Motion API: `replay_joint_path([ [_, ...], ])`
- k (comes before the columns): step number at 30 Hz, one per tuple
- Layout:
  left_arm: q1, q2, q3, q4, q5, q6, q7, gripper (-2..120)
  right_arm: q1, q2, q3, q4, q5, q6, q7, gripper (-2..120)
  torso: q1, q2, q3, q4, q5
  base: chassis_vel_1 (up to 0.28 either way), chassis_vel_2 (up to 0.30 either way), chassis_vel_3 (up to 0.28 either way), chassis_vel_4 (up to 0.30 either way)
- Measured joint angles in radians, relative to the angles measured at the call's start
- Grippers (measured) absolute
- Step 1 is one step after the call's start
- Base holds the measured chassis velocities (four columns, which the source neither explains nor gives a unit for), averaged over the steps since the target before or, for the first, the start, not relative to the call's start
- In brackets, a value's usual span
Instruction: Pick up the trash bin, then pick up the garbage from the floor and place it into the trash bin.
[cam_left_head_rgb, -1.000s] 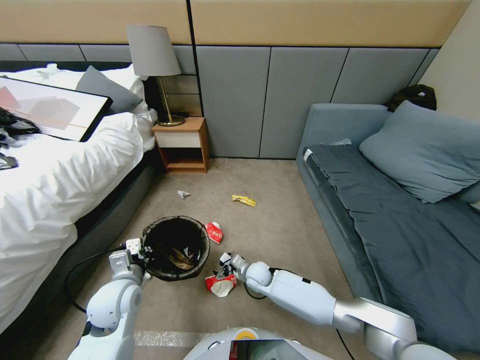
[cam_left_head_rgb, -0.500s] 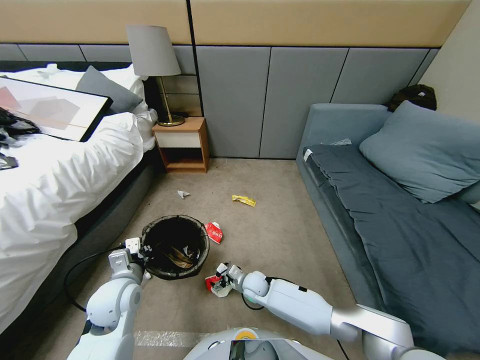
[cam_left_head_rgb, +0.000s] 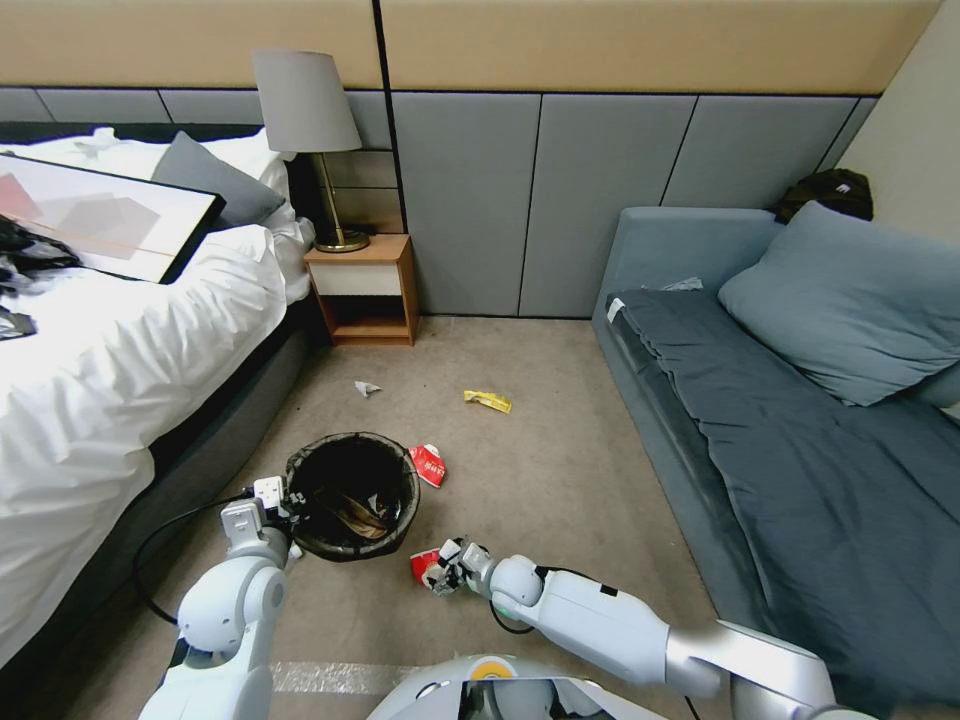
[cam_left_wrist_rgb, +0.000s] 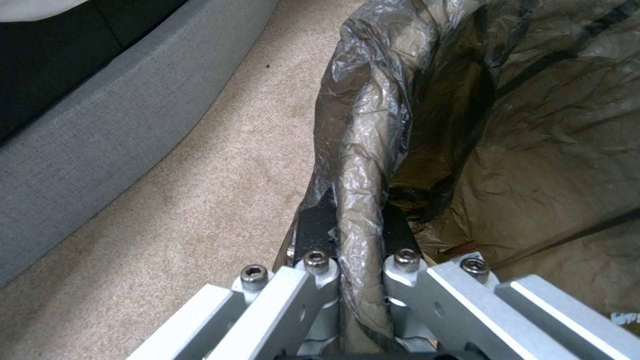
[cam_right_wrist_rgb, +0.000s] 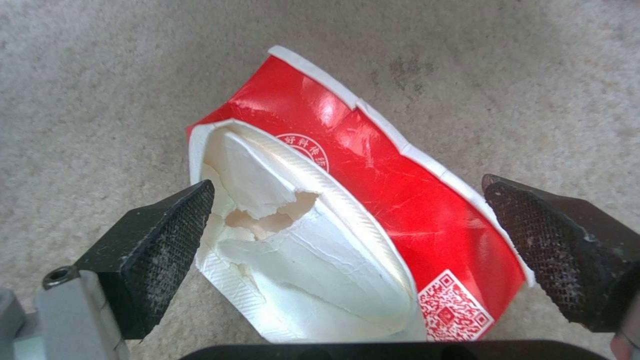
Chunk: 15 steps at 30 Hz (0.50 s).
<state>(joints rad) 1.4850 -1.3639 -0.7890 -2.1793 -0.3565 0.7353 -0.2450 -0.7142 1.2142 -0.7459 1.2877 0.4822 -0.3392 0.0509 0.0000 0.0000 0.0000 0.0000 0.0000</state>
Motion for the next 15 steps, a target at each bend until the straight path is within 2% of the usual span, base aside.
replay_joint_path([
  [13, 0.000, 0.002, -0.006, 0.005, 0.000, 0.000, 0.002, 0, -0.009, 0.012, 0.003, -0.045, -0.002, 0.019, -0.011, 99, 0.000, 0.000, 0.000, 0.0000, 0.0000, 0.000, 0.000, 0.000, 0.000],
  [15, 0.001, 0.001, -0.006, 0.005, 0.000, 0.000, 0.002, 0, -0.013, 0.020, 0.012, -0.066, 0.003, 0.025, -0.016, 88, 0.000, 0.000, 0.000, 0.0000, 0.0000, 0.000, 0.000, 0.000, 0.000],
])
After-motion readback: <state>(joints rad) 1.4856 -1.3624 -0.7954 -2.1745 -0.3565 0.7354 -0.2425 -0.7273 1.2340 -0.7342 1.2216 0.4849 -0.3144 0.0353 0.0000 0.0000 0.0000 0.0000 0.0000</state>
